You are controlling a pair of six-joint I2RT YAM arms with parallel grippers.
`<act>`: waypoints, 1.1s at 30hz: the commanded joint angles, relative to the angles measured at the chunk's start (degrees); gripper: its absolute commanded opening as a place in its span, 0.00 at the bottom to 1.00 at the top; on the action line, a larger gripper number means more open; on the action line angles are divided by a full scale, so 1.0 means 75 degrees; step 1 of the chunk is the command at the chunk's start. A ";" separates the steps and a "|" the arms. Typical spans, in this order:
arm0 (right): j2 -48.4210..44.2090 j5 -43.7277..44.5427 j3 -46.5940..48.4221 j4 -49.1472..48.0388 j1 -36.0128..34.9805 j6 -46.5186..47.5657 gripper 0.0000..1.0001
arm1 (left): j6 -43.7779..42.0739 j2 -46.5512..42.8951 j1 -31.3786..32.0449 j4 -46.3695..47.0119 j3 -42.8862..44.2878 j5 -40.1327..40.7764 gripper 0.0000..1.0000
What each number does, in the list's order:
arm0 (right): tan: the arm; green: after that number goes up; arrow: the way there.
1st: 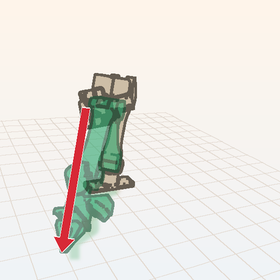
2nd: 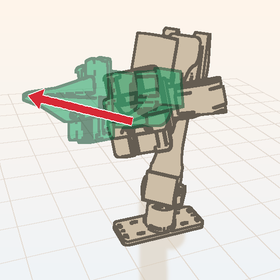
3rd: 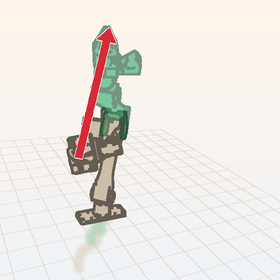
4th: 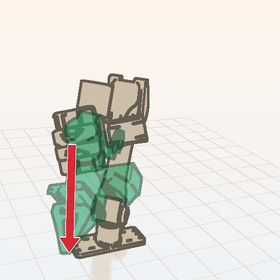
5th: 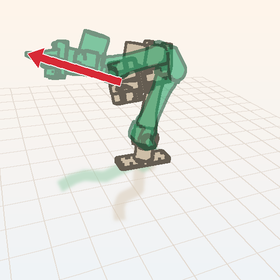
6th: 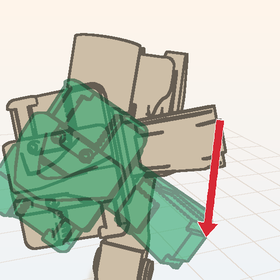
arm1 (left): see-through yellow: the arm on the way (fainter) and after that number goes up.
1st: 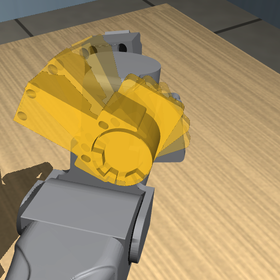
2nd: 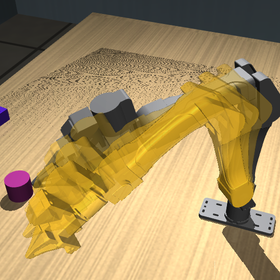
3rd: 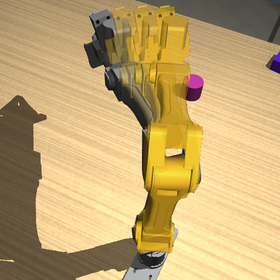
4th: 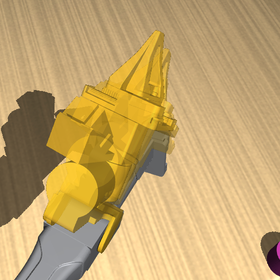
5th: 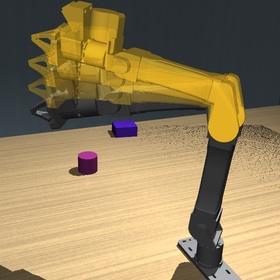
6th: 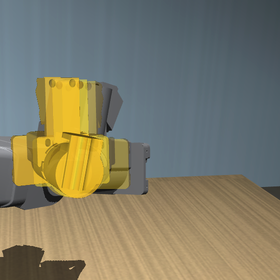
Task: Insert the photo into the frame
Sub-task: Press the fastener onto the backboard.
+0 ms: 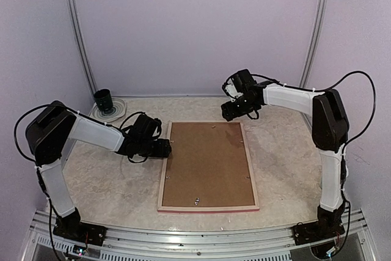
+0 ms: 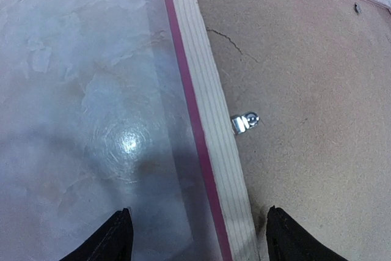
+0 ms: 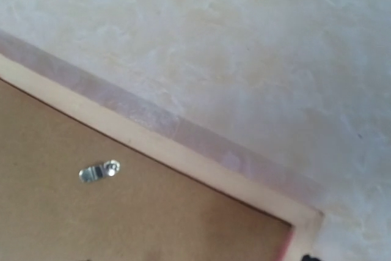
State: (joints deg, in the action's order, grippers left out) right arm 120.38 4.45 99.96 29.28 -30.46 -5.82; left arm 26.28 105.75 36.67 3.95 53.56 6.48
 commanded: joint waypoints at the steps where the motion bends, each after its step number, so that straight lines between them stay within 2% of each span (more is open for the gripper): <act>1: 0.0407 0.0385 0.0416 -0.0299 -0.0160 0.0627 0.74 | -0.0146 0.0203 -0.0154 0.0558 0.0112 -0.0422 0.65; 10: 0.0791 0.0167 -0.0012 -0.1272 -0.0175 0.0706 0.75 | -0.0061 0.0389 -0.0213 0.0993 -0.0098 -0.1084 0.32; 14: 0.0910 0.0142 -0.0242 -0.1690 -0.0202 0.0932 0.75 | 0.0007 0.0484 -0.0213 0.1005 -0.0105 -0.1226 0.23; 18: 0.1039 0.0277 -0.0259 -0.1849 -0.0228 0.0941 0.76 | 0.0057 0.0498 -0.0213 0.1044 -0.0145 -0.1335 0.20; 33: 0.1314 0.0984 -0.0447 -0.1880 -0.0531 0.1233 0.78 | 0.0140 0.0571 -0.0201 0.1103 -0.0169 -0.1508 0.19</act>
State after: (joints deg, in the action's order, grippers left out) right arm 128.18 8.60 97.34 15.88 -33.34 2.13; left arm 27.59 108.40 35.07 11.81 53.30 -2.20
